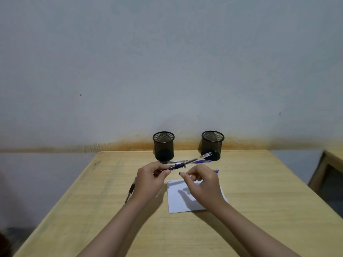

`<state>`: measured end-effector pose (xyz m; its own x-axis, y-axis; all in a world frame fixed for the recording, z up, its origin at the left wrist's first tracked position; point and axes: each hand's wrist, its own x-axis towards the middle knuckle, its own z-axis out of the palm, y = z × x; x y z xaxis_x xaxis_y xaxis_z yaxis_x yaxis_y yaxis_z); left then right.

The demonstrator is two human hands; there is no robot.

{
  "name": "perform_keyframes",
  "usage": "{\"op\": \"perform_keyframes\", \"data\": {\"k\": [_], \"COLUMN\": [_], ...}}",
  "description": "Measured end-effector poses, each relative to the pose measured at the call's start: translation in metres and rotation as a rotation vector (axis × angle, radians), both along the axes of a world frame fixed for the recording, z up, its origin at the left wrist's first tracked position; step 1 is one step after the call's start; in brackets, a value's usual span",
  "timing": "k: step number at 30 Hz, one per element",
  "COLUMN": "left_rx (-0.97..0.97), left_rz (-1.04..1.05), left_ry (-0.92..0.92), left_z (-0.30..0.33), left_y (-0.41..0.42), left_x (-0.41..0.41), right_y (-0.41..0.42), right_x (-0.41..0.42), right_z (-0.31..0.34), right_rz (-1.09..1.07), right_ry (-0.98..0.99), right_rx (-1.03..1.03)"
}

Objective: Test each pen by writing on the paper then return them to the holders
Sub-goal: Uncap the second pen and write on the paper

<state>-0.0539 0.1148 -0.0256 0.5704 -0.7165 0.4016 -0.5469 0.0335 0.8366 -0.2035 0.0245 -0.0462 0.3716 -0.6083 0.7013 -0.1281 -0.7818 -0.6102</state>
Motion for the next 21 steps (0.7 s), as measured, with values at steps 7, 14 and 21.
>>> {"op": "perform_keyframes", "data": {"k": [7,14,21], "left_rx": [0.049,0.023,0.138], "left_rz": [-0.071,-0.100,0.284], "left_ry": [0.016,0.028,0.017], "left_z": [-0.001,0.013,0.014], "left_y": [-0.001,0.006,0.068], "left_x": [-0.004,0.010,0.094], "right_y": [0.017,0.031,-0.023], "right_x": [0.016,0.025,-0.022], "right_z": [0.012,0.021,0.062], "right_rz": [0.110,0.153,-0.166], "right_ry": [-0.193,-0.267,-0.634], "right_rx": [0.790,0.557,0.482]}}
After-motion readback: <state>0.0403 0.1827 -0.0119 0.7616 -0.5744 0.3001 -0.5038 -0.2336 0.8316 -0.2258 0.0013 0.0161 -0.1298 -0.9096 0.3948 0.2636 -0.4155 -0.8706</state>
